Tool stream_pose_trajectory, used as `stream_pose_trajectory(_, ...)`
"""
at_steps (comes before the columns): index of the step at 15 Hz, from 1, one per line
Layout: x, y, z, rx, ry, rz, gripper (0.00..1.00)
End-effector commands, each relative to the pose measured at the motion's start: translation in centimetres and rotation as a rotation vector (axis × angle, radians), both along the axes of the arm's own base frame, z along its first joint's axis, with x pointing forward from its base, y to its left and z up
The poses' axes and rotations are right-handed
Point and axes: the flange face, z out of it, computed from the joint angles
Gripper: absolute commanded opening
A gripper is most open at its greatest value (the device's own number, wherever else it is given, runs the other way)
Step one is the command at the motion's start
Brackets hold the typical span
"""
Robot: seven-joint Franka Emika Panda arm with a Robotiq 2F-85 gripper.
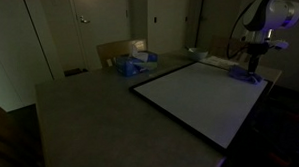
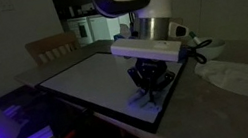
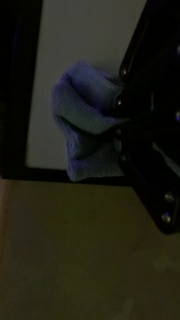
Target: Use the cloth to wipe the whiteboard on the table
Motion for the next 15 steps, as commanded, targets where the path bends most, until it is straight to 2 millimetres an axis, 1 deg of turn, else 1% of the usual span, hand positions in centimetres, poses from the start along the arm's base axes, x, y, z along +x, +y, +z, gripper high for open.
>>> stream_pose_trajectory(1, 1.6, -0.7, -1.8, 0.012, 0.028, 0.031, 0.02)
stream_pose_trajectory(9, 4.3, -1.0, -2.1, 0.016, 0.021, 0.059, 0.02)
stream_pose_trajectory(15, 7.2, -1.3, -2.0, 0.01, -0.001, 0.081, 0.02)
